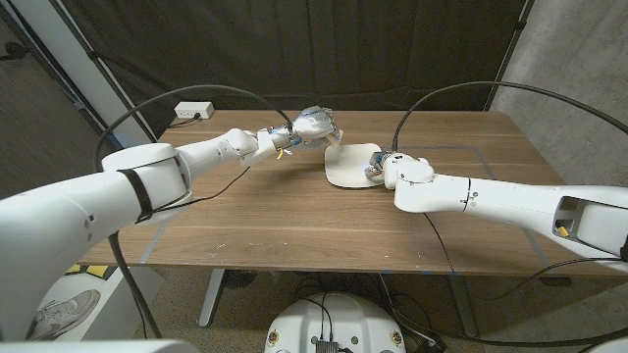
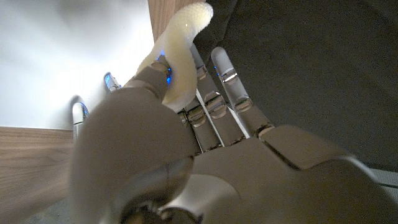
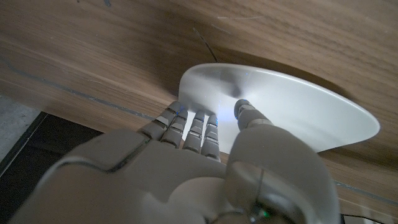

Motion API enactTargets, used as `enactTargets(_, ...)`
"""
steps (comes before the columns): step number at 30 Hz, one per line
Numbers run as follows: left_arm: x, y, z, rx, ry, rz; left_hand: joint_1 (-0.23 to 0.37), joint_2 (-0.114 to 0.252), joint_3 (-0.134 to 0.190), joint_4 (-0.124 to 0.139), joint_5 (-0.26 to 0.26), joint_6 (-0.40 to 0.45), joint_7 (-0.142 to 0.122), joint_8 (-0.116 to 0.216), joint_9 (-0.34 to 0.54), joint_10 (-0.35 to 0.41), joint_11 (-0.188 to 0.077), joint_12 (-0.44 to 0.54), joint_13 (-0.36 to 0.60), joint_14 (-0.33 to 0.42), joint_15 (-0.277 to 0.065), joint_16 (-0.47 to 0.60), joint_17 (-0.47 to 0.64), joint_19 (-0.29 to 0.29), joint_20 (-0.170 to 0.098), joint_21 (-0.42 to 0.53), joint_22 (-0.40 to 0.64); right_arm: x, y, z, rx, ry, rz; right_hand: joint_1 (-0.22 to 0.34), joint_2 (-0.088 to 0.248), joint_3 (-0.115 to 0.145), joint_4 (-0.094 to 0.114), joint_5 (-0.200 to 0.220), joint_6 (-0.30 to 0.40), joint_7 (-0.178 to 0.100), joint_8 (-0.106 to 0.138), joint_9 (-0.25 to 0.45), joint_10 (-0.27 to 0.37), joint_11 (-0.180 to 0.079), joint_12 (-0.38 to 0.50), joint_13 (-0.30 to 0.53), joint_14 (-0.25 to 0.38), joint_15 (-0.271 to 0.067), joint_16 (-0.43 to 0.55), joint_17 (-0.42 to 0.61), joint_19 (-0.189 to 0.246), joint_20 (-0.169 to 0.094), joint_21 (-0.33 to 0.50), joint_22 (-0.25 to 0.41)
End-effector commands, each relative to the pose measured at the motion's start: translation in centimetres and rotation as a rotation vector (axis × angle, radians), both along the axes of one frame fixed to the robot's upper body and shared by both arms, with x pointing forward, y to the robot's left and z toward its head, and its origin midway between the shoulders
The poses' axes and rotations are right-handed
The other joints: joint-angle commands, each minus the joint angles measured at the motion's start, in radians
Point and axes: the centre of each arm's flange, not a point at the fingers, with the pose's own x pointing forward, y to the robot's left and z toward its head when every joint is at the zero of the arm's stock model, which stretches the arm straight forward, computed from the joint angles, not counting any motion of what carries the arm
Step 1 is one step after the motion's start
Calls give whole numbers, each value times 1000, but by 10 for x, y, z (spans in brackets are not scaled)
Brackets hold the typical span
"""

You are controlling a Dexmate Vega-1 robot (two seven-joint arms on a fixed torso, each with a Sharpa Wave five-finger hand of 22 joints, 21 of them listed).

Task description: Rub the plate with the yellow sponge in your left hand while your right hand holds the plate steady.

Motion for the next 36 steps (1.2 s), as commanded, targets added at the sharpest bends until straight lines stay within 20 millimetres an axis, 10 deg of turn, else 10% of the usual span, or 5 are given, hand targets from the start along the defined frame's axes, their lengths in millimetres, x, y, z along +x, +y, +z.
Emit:
enactTargets(1,15,-16,1,27,107,101,-2,-3,-5,2,4,14,9,-1,4,8,-2,-1,0,7,-22,-5,2,4,-113,6,2,-1,0,3,2,-9,9,5,8,-6,-2,2,7,0,7,4,7,3,4,1,5,-40,5,3,6,0,8,1)
enactTargets(36,29,-42,-57,125,369,230,-3,-9,-11,9,7,4,3,-19,3,0,-2,-28,-17,-5,-22,-28,2,-14,-119,17,-4,-6,-1,1,0,-3,9,9,8,-10,-2,2,6,0,5,4,8,2,3,1,5,-39,5,3,6,-1,11,1)
